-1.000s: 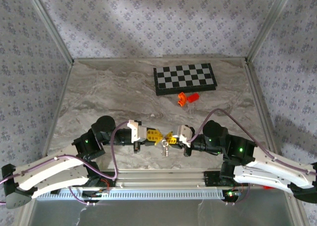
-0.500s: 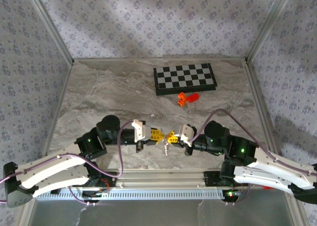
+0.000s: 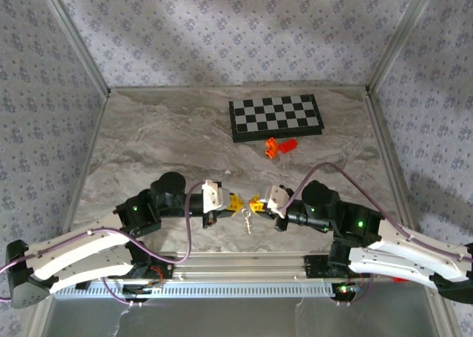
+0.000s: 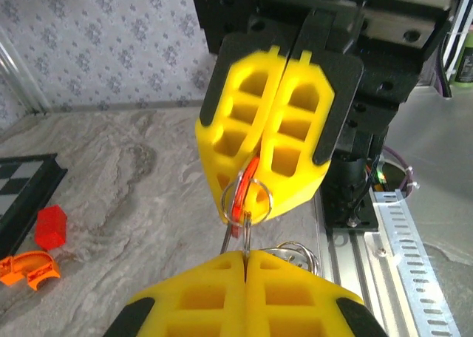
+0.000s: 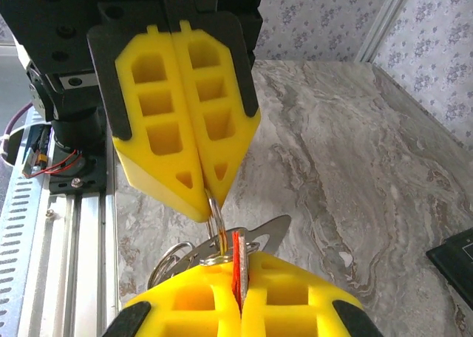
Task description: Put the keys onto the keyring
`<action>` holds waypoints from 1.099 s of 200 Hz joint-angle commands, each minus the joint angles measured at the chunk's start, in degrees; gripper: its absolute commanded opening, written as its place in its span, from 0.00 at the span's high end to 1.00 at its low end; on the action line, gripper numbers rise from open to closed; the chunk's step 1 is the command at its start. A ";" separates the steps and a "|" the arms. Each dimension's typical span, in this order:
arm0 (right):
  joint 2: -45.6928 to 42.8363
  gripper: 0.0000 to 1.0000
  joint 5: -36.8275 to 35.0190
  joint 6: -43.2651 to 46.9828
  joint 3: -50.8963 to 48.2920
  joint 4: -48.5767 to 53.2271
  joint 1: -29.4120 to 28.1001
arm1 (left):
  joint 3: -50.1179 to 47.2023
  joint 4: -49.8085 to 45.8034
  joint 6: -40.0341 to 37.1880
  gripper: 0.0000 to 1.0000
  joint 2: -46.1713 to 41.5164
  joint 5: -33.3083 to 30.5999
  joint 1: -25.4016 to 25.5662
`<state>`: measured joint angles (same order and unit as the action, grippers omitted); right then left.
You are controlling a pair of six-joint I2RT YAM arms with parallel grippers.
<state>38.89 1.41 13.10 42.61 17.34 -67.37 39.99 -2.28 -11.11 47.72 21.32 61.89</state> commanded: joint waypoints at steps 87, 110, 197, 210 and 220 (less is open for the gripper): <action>1.66 1.00 -2.50 1.31 1.70 -0.54 -0.21 | 2.86 -4.94 -1.67 1.00 2.44 -0.23 0.25; 2.22 1.00 -4.29 1.40 1.92 -0.29 -0.21 | 2.82 -5.43 -1.89 1.00 2.12 -0.40 0.27; 4.16 1.00 -8.52 1.14 2.96 1.20 0.16 | 2.14 -5.82 -1.86 1.00 1.67 -1.35 0.32; 4.46 1.00 -8.23 1.22 3.10 1.36 0.06 | 2.24 -5.89 -1.81 1.00 1.73 -1.28 0.26; 4.64 1.00 -7.84 1.22 3.18 1.33 0.10 | 2.29 -5.88 -1.81 1.00 1.80 -1.20 0.28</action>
<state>43.48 -4.38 14.00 43.09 18.72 -67.44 41.10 -7.55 -12.21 50.00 18.76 61.89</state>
